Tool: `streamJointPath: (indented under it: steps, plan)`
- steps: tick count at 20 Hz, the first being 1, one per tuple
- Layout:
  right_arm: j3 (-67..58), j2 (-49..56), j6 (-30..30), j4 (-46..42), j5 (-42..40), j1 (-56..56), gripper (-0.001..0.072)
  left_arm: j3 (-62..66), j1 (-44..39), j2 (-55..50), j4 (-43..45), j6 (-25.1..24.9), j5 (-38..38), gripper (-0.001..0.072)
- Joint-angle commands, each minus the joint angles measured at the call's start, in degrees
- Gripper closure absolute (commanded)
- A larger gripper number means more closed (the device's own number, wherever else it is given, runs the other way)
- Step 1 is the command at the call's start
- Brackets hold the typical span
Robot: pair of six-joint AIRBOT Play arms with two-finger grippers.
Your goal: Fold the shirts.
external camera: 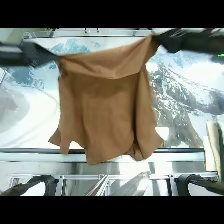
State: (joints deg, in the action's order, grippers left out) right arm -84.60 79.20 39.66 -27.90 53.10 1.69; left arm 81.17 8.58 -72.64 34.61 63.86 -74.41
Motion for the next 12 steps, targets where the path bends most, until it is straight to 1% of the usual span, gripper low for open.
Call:
streamJointPath:
  steps: [1,2,3,4,5,6,7,8,9,12]
  plan:
    - [-0.3,11.0,5.3,0.9,-3.7,-0.7,0.0275,-4.5,5.0,-11.3,1.3,-4.5,7.2,0.0211]
    - [-0.2,11.3,6.8,0.7,-3.5,-1.8,0.0275,-2.4,7.1,-14.1,1.4,-4.2,6.6,-0.0013]
    - [-0.3,10.8,8.5,0.2,-2.3,-3.3,0.0277,0.2,9.4,-16.7,1.4,-4.2,4.7,-0.001]
    - [-0.3,10.0,11.6,-1.4,0.5,-5.5,0.0281,2.5,11.3,-18.7,1.4,-4.2,2.2,-0.001]
    - [-0.2,9.2,15.3,-3.9,4.8,-7.7,0.0281,4.5,13.2,-20.5,1.5,-4.2,-1.6,-0.001]
    - [-0.2,8.7,18.4,-7.8,11.1,-10.0,0.0283,5.9,14.9,-22.1,1.5,-4.2,-6.0,-0.0009]
    - [0.5,8.5,21.9,-12.4,18.0,-12.0,0.0288,6.4,16.0,-23.2,2.0,-4.0,-8.9,-0.0008]
    - [2.6,8.0,23.6,-15.8,23.1,-13.4,0.0359,6.4,16.8,-24.1,3.9,-3.1,-10.6,-0.0008]
    - [6.7,6.9,24.5,-17.4,26.3,-14.7,0.038,6.4,17.1,-24.9,7.3,-2.3,-11.8,-0.0008]
    - [23.7,0.9,24.7,-17.4,26.5,-18.2,0.038,6.4,16.8,-26.9,19.4,1.3,-16.2,-0.0009]
